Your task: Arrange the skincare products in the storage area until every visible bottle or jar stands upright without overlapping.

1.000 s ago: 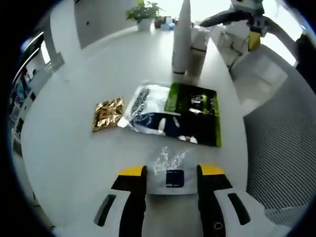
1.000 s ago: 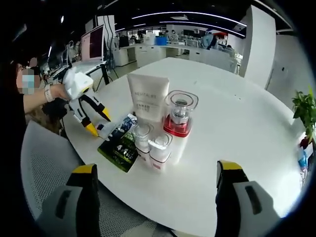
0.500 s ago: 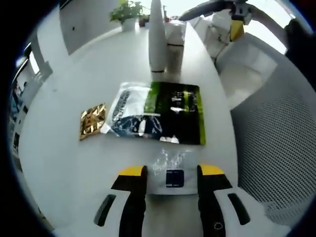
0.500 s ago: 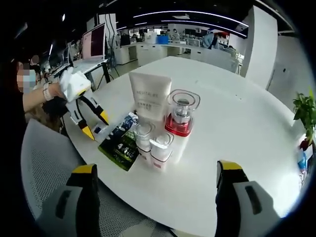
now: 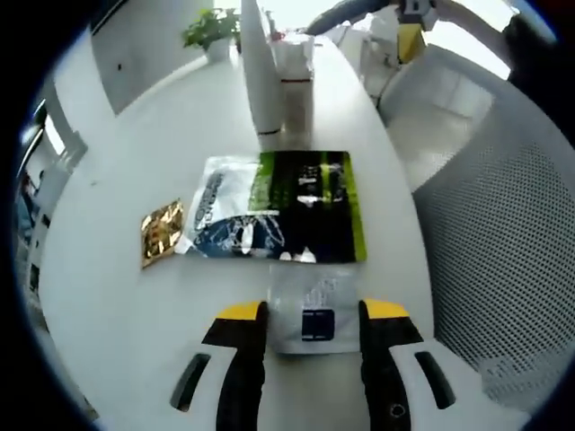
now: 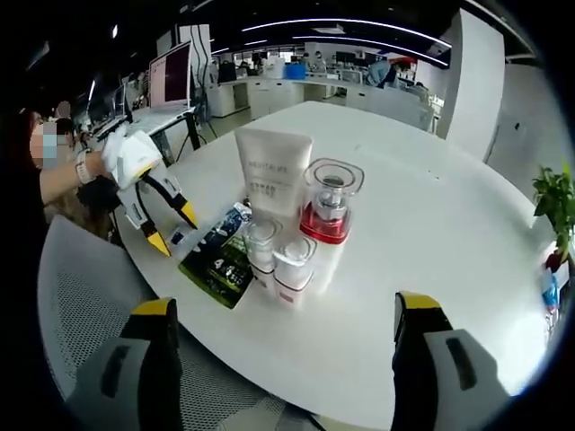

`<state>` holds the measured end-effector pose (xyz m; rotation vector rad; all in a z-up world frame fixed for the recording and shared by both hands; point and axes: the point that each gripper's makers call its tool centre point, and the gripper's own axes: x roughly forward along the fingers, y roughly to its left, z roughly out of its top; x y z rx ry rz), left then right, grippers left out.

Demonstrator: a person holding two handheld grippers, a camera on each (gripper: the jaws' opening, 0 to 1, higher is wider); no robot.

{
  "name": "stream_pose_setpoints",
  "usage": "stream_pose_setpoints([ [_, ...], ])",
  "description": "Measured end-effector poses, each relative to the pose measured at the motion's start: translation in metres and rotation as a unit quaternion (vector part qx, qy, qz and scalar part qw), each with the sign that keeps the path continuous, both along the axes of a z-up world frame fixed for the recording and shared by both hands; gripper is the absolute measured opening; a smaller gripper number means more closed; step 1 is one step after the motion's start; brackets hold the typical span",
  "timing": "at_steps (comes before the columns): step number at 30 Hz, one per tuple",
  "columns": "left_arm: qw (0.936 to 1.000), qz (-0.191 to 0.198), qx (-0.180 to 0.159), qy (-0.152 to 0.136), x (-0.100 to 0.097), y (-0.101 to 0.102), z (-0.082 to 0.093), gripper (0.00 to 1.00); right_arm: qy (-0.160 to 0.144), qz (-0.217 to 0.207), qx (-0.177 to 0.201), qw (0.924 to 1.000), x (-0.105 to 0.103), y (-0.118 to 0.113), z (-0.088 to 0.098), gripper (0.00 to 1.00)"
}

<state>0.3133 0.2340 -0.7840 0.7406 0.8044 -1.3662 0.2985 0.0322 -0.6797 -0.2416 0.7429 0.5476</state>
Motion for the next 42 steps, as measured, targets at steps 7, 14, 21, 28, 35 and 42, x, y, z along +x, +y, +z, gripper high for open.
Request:
stream_pose_setpoints([
  [7, 1.0, 0.006, 0.0, -0.002, 0.0, -0.001, 0.0, 0.38, 0.002, 0.001, -0.001, 1.0, -0.001, -0.001, -0.001, 1.0],
  [14, 1.0, 0.006, -0.006, -0.002, 0.0, -0.001, 0.0, 0.39, 0.002, 0.001, -0.002, 1.0, -0.001, -0.001, -0.001, 1.0],
  [21, 0.9999, 0.009, -0.005, 0.002, -0.001, -0.002, 0.0, 0.45, 0.004, 0.001, -0.004, 1.0, -0.003, -0.001, -0.002, 1.0],
  [28, 0.9999, 0.015, -0.002, -0.001, -0.001, -0.003, -0.001, 0.53, 0.004, -0.002, -0.004, 1.0, -0.005, -0.003, -0.002, 1.0],
  [35, 0.9985, 0.055, 0.006, -0.008, 0.012, 0.005, -0.002, 0.64, 0.002, 0.001, -0.005, 1.0, -0.004, -0.001, 0.0, 1.0],
  [42, 0.9954, 0.089, -0.035, -0.008, 0.018, 0.003, 0.016, 0.65, -0.003, 0.005, -0.006, 1.0, -0.003, 0.0, 0.003, 1.0],
])
